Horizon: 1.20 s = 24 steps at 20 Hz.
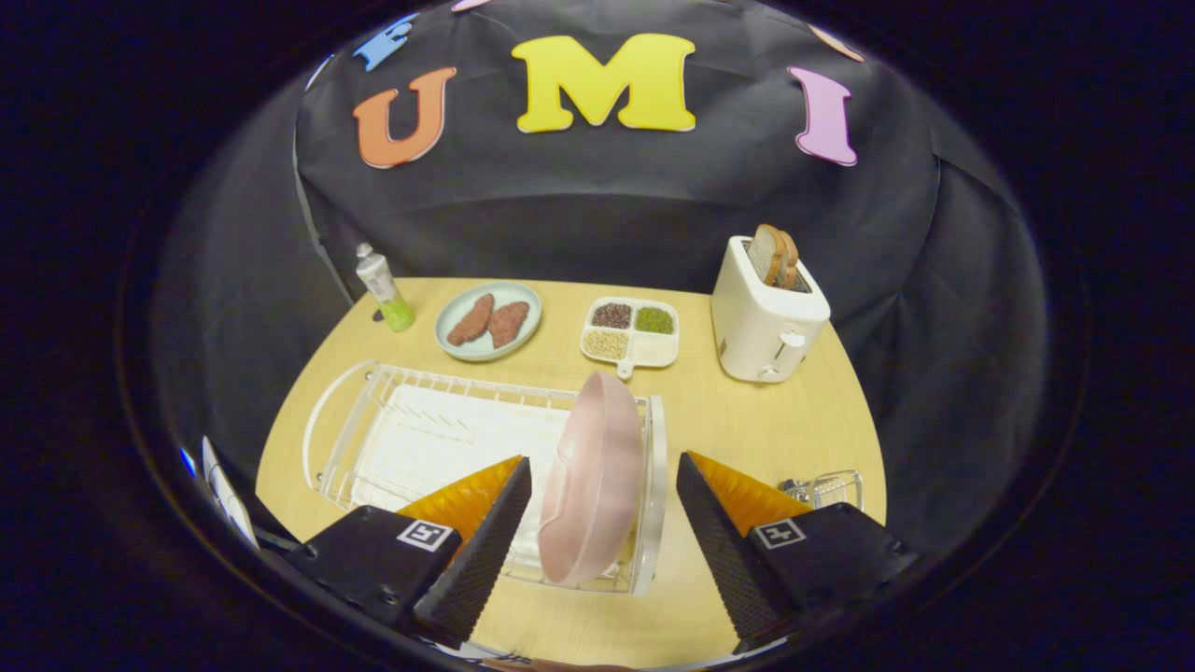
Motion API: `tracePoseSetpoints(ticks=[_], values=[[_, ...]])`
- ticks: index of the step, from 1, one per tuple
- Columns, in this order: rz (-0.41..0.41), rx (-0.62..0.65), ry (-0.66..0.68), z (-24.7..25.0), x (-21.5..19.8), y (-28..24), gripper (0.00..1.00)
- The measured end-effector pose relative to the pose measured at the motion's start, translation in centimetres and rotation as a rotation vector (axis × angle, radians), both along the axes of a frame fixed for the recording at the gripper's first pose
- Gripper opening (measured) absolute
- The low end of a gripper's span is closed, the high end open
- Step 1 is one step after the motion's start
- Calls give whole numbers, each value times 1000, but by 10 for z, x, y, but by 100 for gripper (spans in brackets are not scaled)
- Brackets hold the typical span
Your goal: Take the plate from the dish rack, then take the spoon from the basket and place it into the plate.
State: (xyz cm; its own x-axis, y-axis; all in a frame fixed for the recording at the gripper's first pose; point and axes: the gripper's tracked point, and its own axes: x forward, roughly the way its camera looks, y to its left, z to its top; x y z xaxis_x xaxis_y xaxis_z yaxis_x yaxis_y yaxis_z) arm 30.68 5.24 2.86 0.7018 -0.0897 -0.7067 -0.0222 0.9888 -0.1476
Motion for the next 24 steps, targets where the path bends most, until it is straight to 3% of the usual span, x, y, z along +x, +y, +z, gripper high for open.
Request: tracePoseSetpoints(ticks=[3,7,9,14,24], values=[[-37,-67,89,-1,5,-2,97],[-87,-96,145,-1,8,-4,86],[-108,-98,174,-4,8,-4,76],[-158,-112,239,-11,6,-2,34],[-377,-266,178,-1,-4,-14,13]])
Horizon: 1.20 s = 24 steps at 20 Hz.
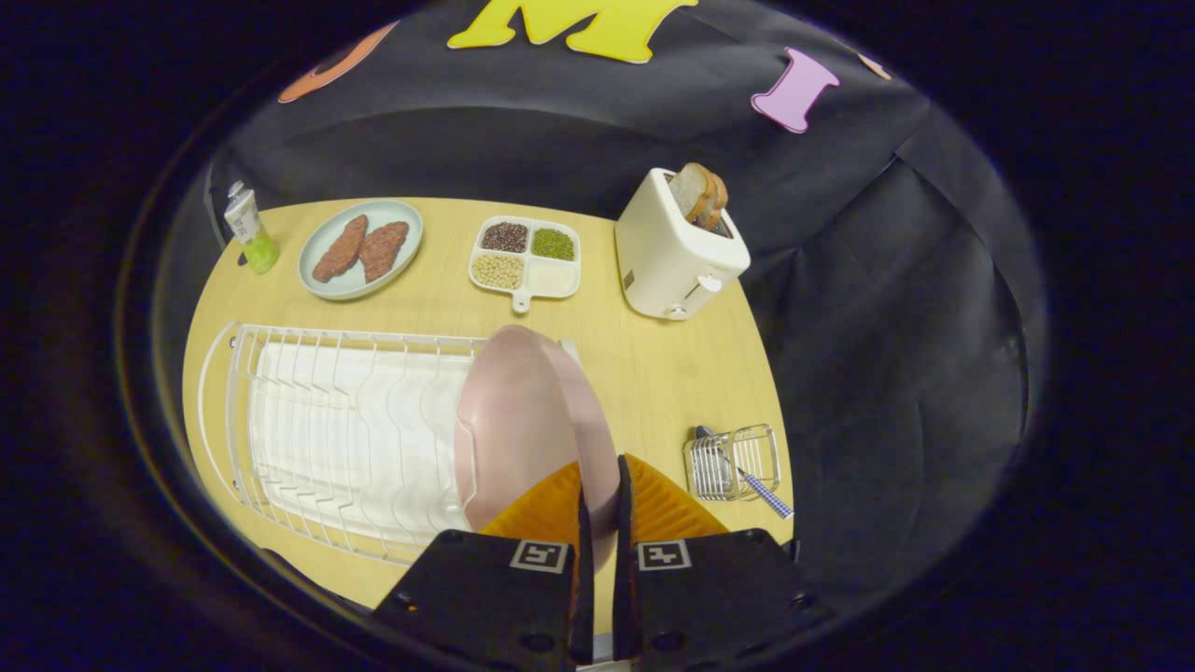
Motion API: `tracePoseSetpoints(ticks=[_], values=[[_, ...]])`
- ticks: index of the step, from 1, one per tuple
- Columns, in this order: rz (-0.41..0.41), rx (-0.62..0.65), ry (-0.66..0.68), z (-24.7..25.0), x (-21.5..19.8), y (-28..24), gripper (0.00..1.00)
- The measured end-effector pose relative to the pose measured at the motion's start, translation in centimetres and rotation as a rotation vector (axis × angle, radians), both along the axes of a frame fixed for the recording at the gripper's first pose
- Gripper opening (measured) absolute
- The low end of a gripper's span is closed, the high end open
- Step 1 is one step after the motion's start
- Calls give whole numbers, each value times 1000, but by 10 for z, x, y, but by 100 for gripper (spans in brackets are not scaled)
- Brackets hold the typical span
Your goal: Take the plate from the dish rack, then take the spoon from the basket and place it into the plate.
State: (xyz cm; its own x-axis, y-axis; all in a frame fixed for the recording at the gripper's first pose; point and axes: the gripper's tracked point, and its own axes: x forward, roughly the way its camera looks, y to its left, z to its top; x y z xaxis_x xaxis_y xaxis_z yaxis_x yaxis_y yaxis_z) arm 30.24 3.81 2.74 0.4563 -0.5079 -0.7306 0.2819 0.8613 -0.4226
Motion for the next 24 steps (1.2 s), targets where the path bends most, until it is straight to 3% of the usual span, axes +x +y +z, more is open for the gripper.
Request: tracePoseSetpoints(ticks=[9,14,16,24], values=[[-74,-204,-126,14,-8,22,11],[-109,-331,-272,45,-18,23,11],[-86,-289,-275,45,-27,21,11],[74,107,-350,21,-100,27,11]])
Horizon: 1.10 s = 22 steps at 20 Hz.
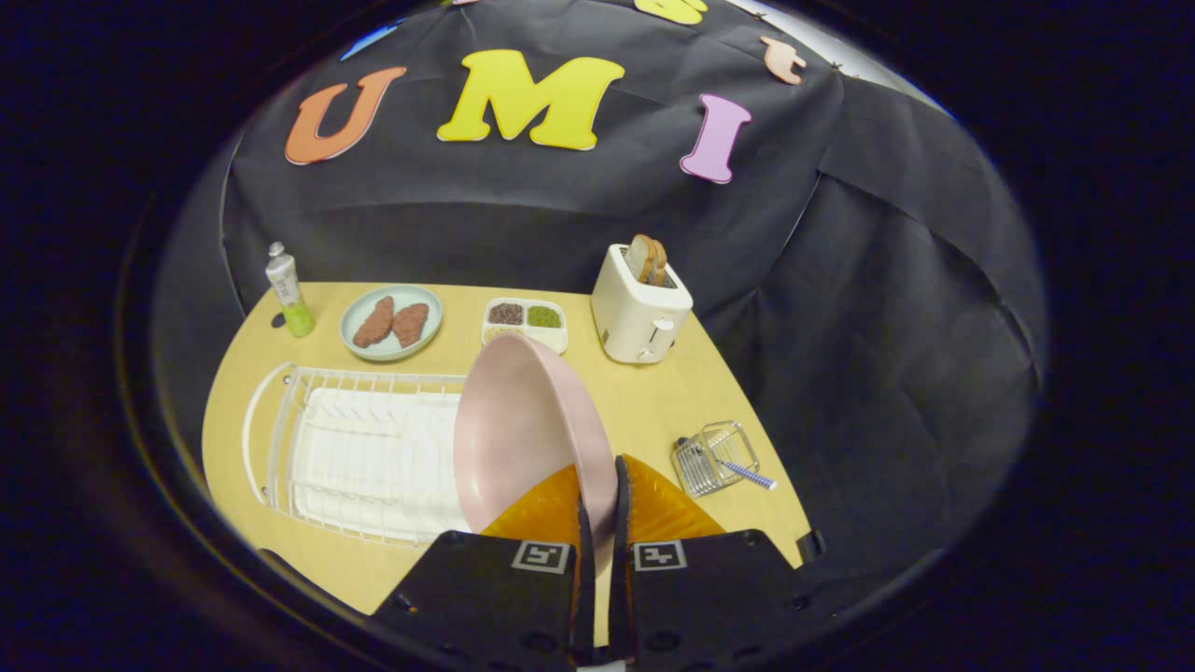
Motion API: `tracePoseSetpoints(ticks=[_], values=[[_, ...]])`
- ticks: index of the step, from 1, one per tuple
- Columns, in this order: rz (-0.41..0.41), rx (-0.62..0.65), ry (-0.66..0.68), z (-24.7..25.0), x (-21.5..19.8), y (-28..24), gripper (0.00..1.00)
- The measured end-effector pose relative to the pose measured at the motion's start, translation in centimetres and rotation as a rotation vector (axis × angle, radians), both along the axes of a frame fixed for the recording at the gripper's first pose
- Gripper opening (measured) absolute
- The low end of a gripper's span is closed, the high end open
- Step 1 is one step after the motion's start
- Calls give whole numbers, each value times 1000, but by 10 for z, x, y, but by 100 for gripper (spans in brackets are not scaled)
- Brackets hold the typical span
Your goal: Take the plate from the dish rack, then take the spoon from the basket and place it into the plate.
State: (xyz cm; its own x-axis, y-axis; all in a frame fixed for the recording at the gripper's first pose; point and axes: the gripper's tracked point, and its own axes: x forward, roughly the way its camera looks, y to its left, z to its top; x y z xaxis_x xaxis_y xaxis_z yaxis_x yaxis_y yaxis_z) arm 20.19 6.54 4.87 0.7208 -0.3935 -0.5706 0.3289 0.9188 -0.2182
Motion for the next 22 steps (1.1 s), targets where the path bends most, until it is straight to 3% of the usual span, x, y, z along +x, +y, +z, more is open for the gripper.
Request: tracePoseSetpoints(ticks=[7,13,22], values=[[178,230,18,-67,-77,6,11],[278,370,86,-139,-111,11,11],[302,508,159,-208,-127,-14,12]])
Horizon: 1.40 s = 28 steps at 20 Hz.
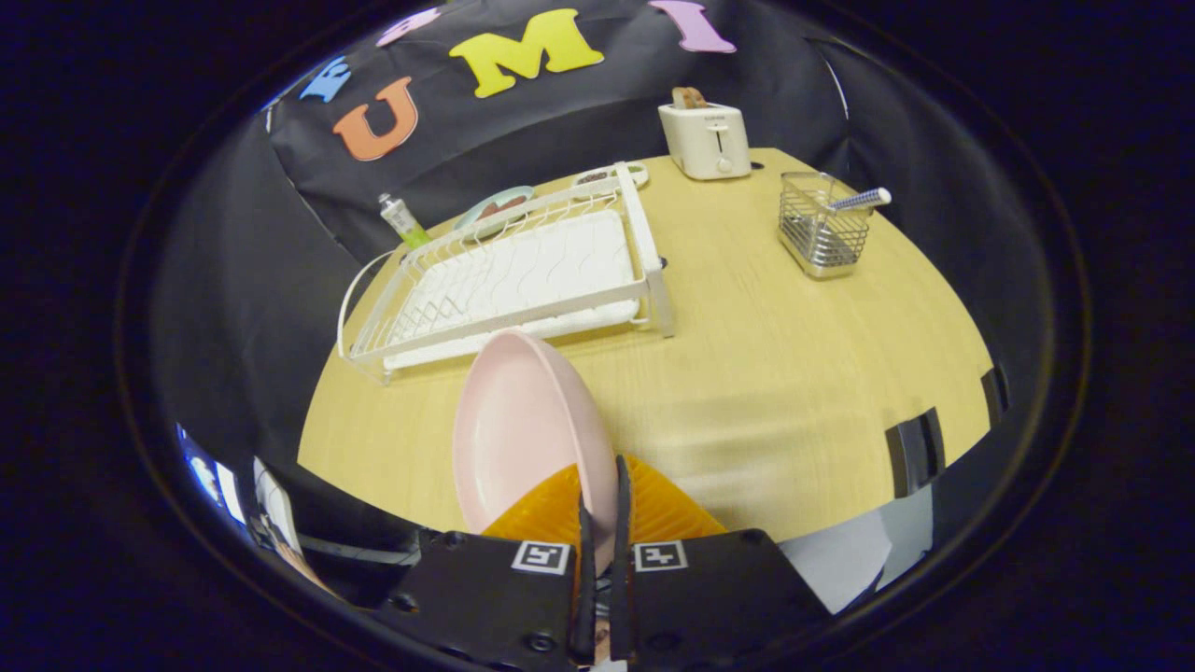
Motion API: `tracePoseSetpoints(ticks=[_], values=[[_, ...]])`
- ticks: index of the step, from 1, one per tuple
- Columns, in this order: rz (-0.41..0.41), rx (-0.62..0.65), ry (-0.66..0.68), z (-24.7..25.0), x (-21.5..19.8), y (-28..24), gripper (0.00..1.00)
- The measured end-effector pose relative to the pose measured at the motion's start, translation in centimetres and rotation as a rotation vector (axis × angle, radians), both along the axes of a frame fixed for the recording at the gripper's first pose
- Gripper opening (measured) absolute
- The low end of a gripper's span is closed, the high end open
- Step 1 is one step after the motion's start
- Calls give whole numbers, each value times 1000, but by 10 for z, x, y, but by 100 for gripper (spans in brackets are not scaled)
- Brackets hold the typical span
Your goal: Take the plate from the dish rack, then take the spoon from the basket and place it into the plate.
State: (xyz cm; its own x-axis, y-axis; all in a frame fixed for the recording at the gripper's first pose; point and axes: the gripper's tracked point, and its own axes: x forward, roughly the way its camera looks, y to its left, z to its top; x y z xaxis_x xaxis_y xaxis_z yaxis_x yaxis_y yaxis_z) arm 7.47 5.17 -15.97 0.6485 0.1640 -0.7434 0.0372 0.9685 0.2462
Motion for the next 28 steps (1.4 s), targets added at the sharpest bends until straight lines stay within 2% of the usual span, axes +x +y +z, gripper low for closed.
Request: tracePoseSetpoints(ticks=[5,13,21,23,26,28], values=[[4,129,6,-22,15,-10,14],[24,160,51,-49,23,-21,23],[6,34,-6,-52,29,-35,32],[-14,-12,-56,-48,36,-42,37],[-46,-82,-134,-37,40,-56,63],[-55,-127,-201,-25,43,-63,67]])
